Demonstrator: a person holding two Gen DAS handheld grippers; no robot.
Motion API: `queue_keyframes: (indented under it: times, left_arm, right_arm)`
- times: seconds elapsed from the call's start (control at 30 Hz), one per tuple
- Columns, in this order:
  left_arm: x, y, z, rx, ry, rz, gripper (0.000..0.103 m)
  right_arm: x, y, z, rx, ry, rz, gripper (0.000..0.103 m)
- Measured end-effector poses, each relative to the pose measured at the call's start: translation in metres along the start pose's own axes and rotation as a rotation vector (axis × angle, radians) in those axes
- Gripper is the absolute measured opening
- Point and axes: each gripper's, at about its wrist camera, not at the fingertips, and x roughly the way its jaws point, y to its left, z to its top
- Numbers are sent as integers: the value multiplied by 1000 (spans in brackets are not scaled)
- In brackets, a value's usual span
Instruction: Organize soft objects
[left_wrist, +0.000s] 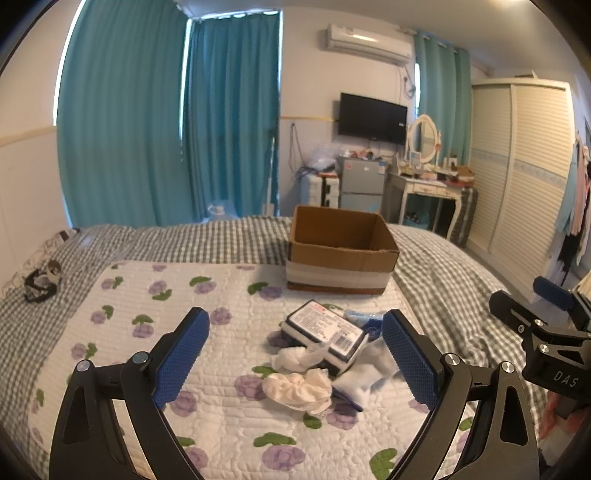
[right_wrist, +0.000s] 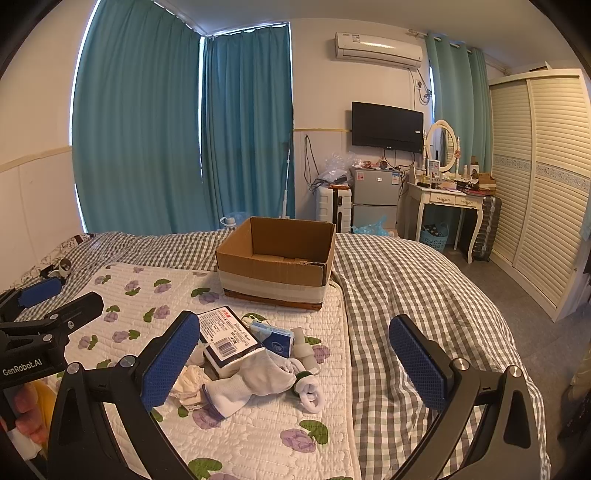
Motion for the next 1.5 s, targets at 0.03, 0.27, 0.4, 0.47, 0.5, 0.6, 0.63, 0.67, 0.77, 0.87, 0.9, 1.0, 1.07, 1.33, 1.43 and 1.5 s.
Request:
queue_keyframes:
  times: [0.03,0.27,0.4,0.47,0.5,0.6,0.63,0.67,0.77,0.87,0.9,1.0,1.07,1.33,1.43,1.5]
  left_arm:
    - [0,0,0,0,0,-1,96]
    - [-2,1,4,9,-9,1,96]
    - [-4,2,7,1,-22,9,96]
    - [-4,3,9,-2,-25,11,96]
    - [-5,4,11,-3,-28,9,96]
    - [-8,5,12,-2,-34,-12,96]
    - [-8,5,12,0,-36,-16,96]
    - [-9,5,12,3,-38,-22,96]
    - [-6,8,9,4,-27,-31,96]
    - [4,14,3,-5,3,-37,96]
    - [9,18,0,-9,18,-37,96]
    - [25,24,-11,-5,62,-18,96]
    - [35,27,-18,0,94,-15,96]
    - [84,41,-59,-14,226,-20,96]
    - [98,48,-69,-20,258,-19,96]
    - [108,53,-74,-29,278,-19,96]
  right_arm:
    - [0,0,0,0,1,1,103]
    - [-1,-1,0,3,-3,5,103]
    - [-1,-1,0,3,-3,6,103]
    - [-1,0,1,2,-2,8,103]
    - [-1,1,0,0,-2,9,103]
    - [-2,5,0,-11,3,12,103]
    - [-2,6,0,-14,5,12,103]
    - [-2,8,-1,-18,9,13,103]
    - [1,13,-4,-31,25,10,103]
    - [7,16,-9,-41,53,5,103]
    - [11,18,-12,-46,67,2,103]
    - [23,23,-22,-53,112,2,103]
    - [34,27,-29,-57,144,15,103]
    - [91,54,-66,-103,317,15,103]
    - [109,60,-75,-128,353,5,103]
    - [124,61,-78,-140,376,-5,103]
